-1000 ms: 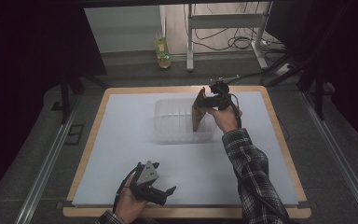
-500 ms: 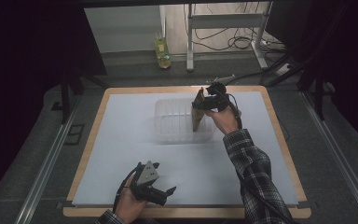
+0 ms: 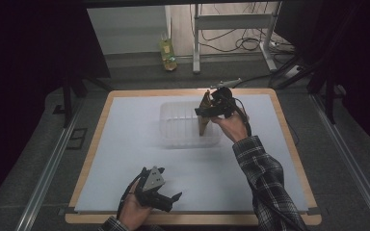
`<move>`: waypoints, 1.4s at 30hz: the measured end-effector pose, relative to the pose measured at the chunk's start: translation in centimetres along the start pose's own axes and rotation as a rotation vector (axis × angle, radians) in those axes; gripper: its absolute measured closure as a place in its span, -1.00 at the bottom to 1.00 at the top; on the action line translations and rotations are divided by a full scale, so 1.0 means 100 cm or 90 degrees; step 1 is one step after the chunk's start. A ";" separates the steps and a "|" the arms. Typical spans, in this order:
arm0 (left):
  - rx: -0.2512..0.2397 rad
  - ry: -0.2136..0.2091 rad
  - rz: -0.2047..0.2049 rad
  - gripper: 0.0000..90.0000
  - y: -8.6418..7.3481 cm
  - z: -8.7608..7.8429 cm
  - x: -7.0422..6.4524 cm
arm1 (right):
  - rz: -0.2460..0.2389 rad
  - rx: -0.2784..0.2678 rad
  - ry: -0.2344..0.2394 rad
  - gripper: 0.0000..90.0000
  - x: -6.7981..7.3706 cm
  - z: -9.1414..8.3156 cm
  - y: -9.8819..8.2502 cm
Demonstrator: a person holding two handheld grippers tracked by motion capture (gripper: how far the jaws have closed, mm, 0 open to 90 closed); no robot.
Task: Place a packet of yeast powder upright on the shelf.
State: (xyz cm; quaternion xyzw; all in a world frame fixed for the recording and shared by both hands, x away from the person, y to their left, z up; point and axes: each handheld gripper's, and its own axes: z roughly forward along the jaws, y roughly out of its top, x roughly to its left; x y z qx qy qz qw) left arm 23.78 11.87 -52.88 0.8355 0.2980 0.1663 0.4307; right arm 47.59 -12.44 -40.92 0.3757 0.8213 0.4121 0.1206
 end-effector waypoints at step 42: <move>-0.011 0.002 -0.005 -1.00 0.002 0.000 -0.003 | -0.115 -0.010 0.006 -0.80 0.032 -0.045 -0.027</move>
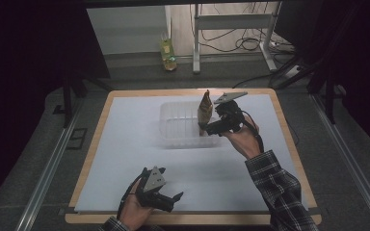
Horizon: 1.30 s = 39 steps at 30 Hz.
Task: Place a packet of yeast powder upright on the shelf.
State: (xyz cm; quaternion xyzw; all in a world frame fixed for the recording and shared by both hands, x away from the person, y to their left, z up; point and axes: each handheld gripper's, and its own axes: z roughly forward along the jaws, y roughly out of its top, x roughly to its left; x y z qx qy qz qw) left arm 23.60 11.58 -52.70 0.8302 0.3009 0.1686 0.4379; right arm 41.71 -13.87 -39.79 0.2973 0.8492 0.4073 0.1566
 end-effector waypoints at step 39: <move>0.008 0.018 0.030 -1.00 -0.001 0.001 -0.001 | -0.029 0.011 -0.009 -0.97 0.016 -0.027 -0.054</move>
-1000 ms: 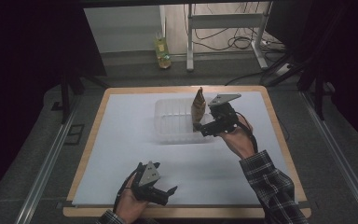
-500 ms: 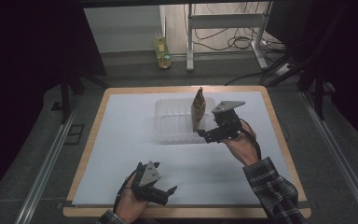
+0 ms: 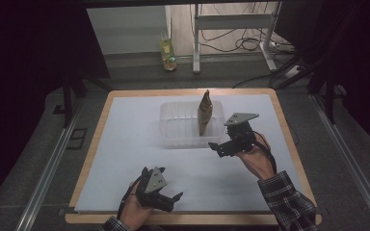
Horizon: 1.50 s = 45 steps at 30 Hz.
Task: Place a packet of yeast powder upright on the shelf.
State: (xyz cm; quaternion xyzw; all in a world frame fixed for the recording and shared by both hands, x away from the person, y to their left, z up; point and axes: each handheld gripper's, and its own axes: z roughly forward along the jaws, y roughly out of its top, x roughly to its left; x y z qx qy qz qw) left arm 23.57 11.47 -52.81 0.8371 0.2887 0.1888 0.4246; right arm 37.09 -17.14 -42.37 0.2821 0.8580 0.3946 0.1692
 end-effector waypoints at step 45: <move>-0.007 0.040 -0.024 -1.00 -0.004 -0.011 0.019 | 0.056 -0.053 0.003 -1.00 0.011 -0.062 -0.101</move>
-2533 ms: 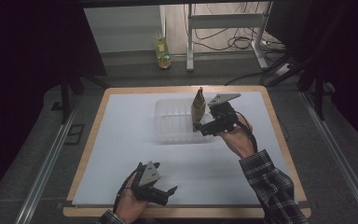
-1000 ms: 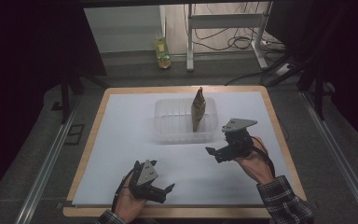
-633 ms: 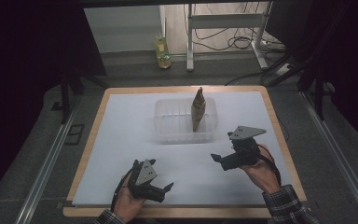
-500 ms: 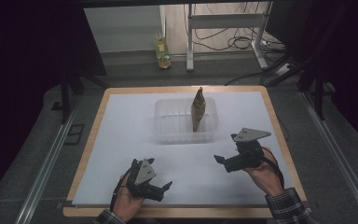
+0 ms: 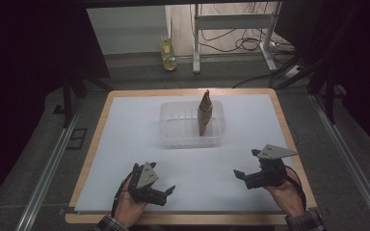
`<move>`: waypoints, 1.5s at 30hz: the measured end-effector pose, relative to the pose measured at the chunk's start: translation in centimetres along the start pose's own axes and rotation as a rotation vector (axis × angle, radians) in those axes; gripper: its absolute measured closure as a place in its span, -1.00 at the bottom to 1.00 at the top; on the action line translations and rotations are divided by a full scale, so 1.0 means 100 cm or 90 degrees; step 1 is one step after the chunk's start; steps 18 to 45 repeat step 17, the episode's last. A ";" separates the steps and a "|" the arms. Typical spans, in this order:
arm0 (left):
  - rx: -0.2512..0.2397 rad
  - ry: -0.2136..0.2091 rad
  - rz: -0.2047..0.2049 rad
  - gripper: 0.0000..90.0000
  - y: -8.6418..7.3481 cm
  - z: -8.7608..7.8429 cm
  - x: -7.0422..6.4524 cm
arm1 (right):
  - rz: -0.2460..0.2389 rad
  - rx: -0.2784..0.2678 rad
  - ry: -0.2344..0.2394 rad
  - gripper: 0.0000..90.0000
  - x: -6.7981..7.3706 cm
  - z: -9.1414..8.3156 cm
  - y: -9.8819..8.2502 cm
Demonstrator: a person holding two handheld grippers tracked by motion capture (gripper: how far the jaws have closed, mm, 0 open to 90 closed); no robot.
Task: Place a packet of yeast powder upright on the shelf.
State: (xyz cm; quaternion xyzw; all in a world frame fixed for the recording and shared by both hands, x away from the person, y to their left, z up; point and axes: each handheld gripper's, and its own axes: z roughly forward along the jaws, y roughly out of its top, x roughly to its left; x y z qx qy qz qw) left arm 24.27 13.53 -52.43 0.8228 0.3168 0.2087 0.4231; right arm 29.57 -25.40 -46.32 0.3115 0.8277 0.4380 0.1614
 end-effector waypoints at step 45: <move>0.007 -0.009 0.000 -1.00 0.000 0.003 -0.002 | 0.000 0.048 -0.039 -0.99 -0.004 -0.006 -0.042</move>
